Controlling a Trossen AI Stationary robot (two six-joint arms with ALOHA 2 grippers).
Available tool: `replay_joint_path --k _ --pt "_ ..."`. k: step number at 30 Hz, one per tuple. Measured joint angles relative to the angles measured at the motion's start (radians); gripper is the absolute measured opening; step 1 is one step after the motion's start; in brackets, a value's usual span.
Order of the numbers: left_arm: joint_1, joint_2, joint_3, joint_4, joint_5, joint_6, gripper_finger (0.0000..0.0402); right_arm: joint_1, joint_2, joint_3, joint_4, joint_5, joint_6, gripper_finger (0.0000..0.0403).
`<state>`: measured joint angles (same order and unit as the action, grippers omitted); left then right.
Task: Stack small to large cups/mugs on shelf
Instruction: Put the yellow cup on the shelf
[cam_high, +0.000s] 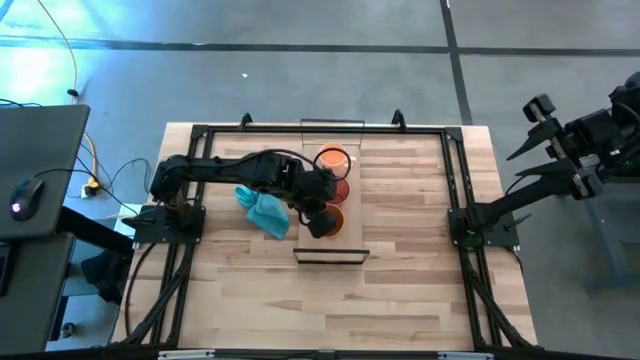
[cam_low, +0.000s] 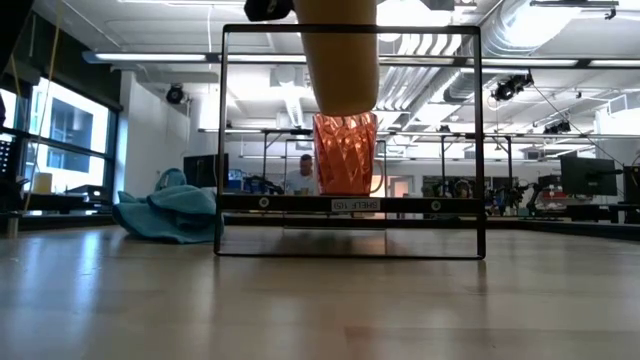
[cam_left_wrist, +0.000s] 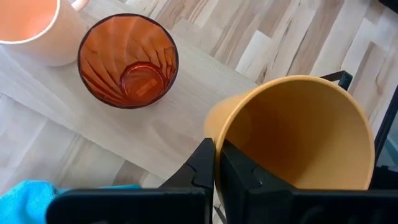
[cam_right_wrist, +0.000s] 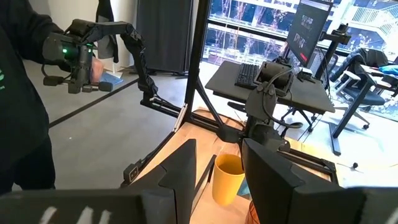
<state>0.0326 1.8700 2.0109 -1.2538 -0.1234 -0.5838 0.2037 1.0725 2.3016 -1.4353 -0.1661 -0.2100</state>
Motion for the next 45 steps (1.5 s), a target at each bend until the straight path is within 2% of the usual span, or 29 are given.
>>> replay_joint_path --k 45 --pt "-0.002 0.166 -0.001 0.023 0.056 0.007 0.0000 0.000 0.000 0.000 -0.006 -0.001 0.011 0.0124"
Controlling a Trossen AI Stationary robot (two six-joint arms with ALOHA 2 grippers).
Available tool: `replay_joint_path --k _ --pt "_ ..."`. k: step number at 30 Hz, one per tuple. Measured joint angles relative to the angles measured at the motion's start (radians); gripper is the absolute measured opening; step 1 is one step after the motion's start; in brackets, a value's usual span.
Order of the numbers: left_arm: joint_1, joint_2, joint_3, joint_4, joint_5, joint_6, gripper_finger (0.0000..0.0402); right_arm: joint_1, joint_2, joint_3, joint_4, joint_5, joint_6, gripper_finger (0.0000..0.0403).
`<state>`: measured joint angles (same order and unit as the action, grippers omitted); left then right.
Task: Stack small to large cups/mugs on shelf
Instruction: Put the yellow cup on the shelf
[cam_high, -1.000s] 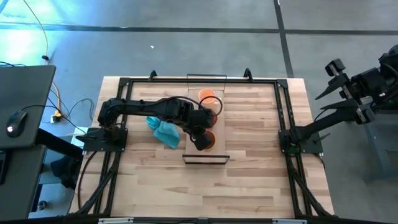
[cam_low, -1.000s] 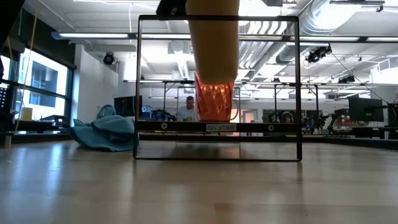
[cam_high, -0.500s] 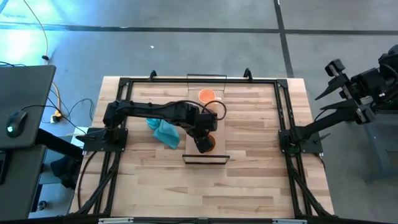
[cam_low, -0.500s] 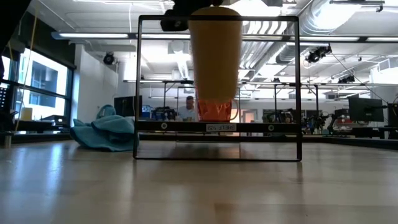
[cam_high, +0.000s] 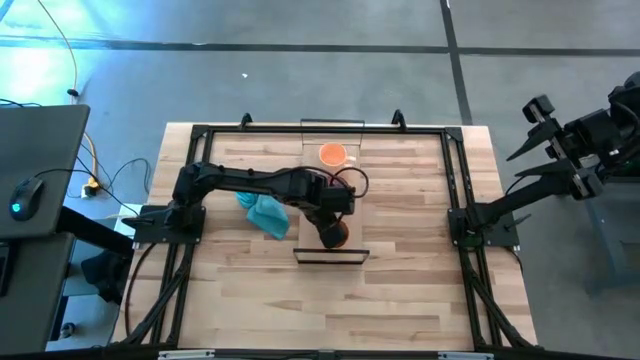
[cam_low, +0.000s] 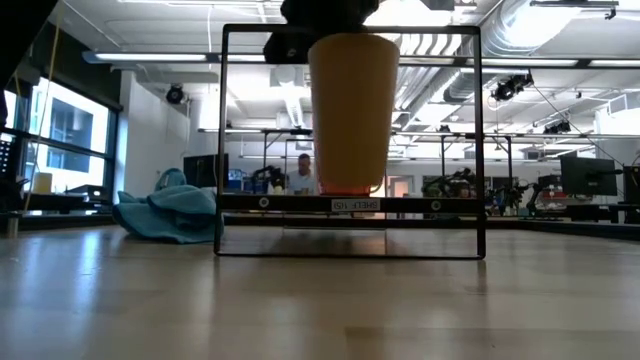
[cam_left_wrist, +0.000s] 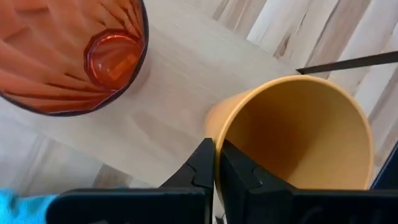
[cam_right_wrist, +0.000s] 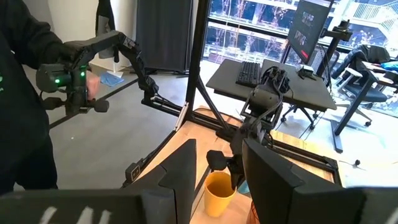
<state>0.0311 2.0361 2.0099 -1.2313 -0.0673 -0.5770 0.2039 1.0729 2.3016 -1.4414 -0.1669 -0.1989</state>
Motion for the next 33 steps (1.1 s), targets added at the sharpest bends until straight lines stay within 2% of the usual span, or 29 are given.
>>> replay_joint_path --k 33 --pt "0.002 0.017 0.001 -0.007 0.008 0.004 0.0000 0.000 0.000 0.000 -0.014 0.000 0.019 0.0124"
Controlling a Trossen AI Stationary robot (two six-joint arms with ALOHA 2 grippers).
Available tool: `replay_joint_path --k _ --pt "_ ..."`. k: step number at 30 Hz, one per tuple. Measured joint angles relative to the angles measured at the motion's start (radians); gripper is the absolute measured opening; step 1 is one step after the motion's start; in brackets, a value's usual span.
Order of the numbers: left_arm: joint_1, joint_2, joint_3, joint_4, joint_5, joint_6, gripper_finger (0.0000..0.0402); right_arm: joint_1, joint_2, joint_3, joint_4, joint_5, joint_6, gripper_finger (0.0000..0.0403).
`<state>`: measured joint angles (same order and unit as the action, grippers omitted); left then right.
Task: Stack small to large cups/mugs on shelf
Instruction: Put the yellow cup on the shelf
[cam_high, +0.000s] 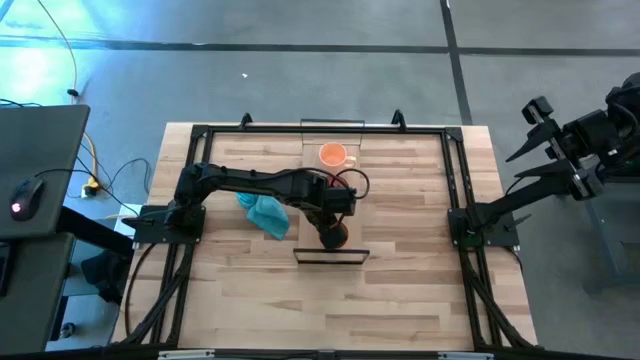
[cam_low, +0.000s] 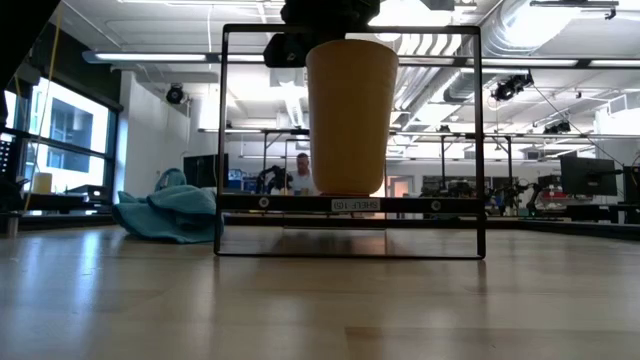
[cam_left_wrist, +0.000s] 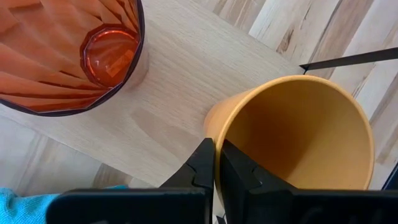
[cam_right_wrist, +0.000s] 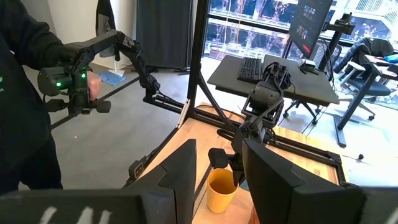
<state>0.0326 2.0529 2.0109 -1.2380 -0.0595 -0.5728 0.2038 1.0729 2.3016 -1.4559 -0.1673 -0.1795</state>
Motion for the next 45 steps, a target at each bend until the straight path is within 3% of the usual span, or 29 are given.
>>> replay_joint_path --k 22,38,45 --pt "0.000 0.002 -0.032 0.015 0.026 0.001 0.0001 0.000 0.000 0.000 0.000 0.000 0.007 0.0124" --pt "0.000 0.006 -0.036 0.011 0.018 0.019 0.0050 0.000 0.000 0.000 -0.008 0.000 0.007 0.0124" --pt "0.000 0.006 -0.035 0.008 0.010 0.025 0.0021 0.000 0.000 0.000 -0.008 0.000 0.005 0.0124"
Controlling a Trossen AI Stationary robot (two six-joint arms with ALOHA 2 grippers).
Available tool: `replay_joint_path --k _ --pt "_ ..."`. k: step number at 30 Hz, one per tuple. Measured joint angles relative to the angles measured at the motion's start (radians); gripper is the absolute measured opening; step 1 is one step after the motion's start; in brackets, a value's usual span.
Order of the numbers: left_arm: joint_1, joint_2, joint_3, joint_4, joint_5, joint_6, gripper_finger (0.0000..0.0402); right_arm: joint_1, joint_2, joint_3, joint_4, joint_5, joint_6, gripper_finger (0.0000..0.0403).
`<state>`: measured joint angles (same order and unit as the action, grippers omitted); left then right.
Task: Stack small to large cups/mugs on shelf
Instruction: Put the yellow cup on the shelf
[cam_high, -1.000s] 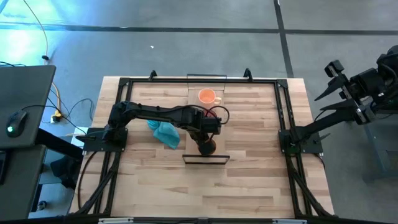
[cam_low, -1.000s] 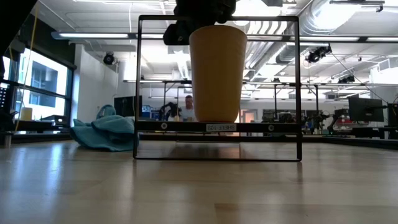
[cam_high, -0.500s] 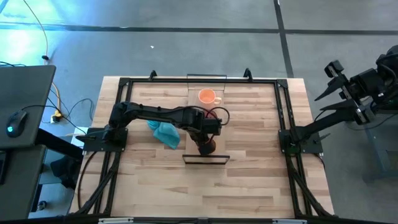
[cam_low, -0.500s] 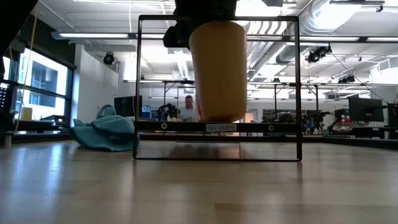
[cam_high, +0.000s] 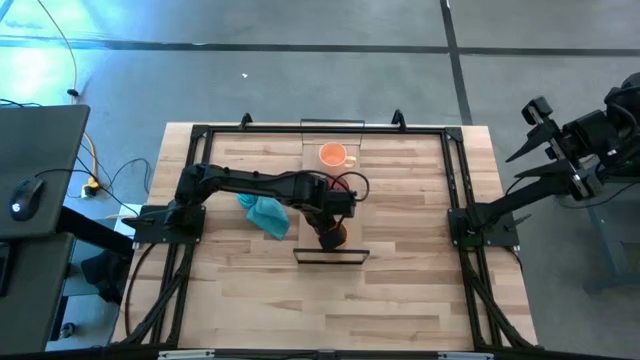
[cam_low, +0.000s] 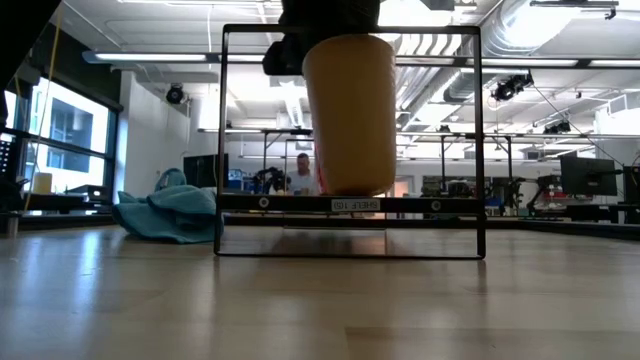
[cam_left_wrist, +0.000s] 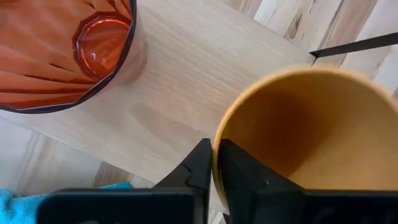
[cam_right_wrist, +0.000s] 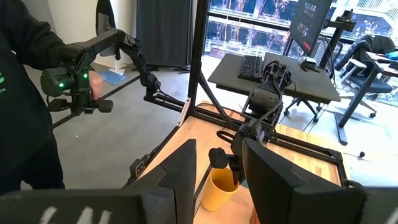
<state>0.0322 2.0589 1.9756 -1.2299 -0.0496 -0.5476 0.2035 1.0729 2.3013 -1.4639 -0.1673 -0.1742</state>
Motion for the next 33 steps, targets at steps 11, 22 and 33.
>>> replay_joint_path --k 11,22,33 --pt "0.000 -0.006 0.003 0.003 0.000 0.010 0.0005 0.000 0.000 0.000 -0.001 0.000 -0.007 0.0124" --pt "0.001 0.000 0.038 -0.006 -0.011 0.045 0.0011 0.000 0.000 0.000 -0.001 0.000 -0.009 0.0124" --pt "0.015 -0.001 0.080 -0.042 -0.011 0.054 0.0012 0.000 0.000 0.000 -0.003 0.000 -0.005 0.0124"
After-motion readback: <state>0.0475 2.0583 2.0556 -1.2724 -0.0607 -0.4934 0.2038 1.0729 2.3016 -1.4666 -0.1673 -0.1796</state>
